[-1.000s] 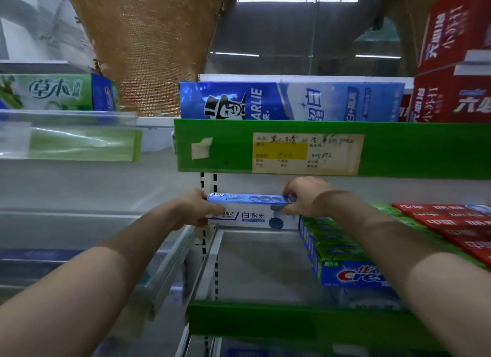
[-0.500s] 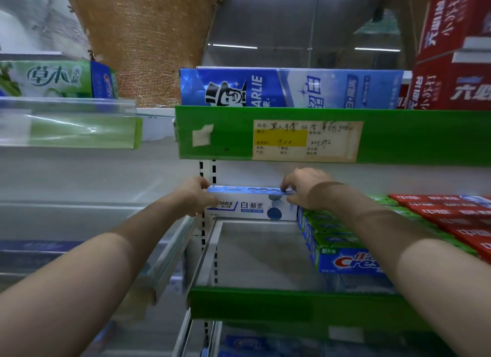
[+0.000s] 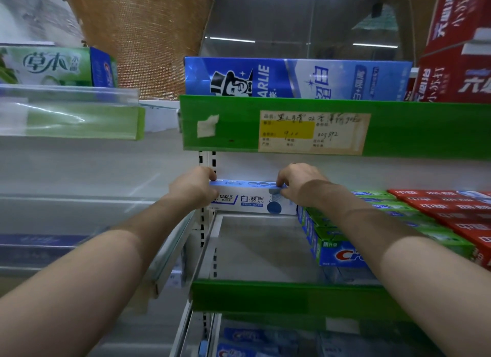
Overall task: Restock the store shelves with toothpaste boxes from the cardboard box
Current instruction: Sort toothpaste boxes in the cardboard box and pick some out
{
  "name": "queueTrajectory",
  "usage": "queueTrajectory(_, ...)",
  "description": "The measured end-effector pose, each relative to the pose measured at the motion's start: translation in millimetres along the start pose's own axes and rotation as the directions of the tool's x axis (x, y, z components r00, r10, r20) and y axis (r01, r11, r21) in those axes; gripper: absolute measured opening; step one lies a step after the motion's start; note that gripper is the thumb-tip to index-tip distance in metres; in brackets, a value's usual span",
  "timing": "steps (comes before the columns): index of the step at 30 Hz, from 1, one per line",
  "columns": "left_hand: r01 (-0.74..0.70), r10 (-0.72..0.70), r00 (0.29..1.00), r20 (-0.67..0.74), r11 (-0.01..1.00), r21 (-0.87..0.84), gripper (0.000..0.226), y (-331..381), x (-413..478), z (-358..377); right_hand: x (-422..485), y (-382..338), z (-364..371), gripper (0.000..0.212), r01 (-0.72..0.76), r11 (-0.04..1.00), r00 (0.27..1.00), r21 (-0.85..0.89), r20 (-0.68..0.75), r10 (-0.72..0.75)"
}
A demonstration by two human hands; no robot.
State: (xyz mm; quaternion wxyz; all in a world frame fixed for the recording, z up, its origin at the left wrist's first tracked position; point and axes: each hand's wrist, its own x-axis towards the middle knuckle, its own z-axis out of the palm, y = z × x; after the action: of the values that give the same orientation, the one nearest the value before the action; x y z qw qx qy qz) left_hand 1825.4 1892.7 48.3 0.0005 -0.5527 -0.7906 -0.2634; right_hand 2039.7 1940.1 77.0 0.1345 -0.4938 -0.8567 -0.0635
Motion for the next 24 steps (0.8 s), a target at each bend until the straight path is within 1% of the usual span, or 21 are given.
queueTrajectory(2, -0.002, 0.004, 1.000, -0.020, 0.996, 0.090, 0.033, 2.0, -1.5, -0.4, -0.6, -2.8, -2.1, 0.021, -0.005, 1.000, 1.000, -0.016, 0.004, 0.005)
queueTrajectory(3, -0.014, 0.021, 0.999, -0.043, 0.988, 0.156, 0.028, 3.0, -2.8, -1.1, -0.8, -4.5, -3.3, 0.025, -0.003, 1.000, 1.000, -0.028, 0.008, 0.003)
queueTrajectory(5, -0.058, 0.090, 0.991, -0.099, 0.955, 0.290, 0.021, 5.2, -6.0, -1.1, -1.8, -7.3, -4.8, 0.028, 0.001, 0.998, 1.000, -0.060, 0.003, -0.001)
queueTrajectory(7, -0.093, 0.147, 0.982, -0.122, 0.925, 0.369, 0.019, 5.0, -8.7, 0.1, -2.0, -10.5, -2.6, 0.027, 0.006, 0.996, 1.000, -0.093, -0.026, -0.008)
queueTrajectory(12, -0.097, 0.156, 0.980, -0.126, 0.918, 0.385, 0.017, 5.4, -7.4, 3.3, 0.2, -17.0, 4.6, 0.026, -0.033, 0.988, 0.998, -0.154, -0.053, 0.025)
queueTrajectory(16, -0.096, 0.165, 0.976, -0.140, 0.909, 0.405, 0.012, 8.8, -8.9, 6.0, 1.1, -21.4, 8.3, 0.023, -0.060, 0.984, 0.995, -0.167, -0.093, 0.045)
queueTrajectory(19, -0.083, 0.144, 0.982, -0.121, 0.909, 0.409, 0.011, 10.8, -10.9, 6.1, -2.6, -23.1, 9.1, 0.025, -0.065, 0.987, 0.995, -0.147, -0.080, 0.054)
queueTrajectory(24, -0.071, 0.107, 0.991, -0.083, 0.931, 0.359, 0.016, 10.0, -16.9, 7.0, -13.6, -21.2, 11.4, 0.031, -0.055, 0.992, 0.998, -0.111, -0.042, 0.051)
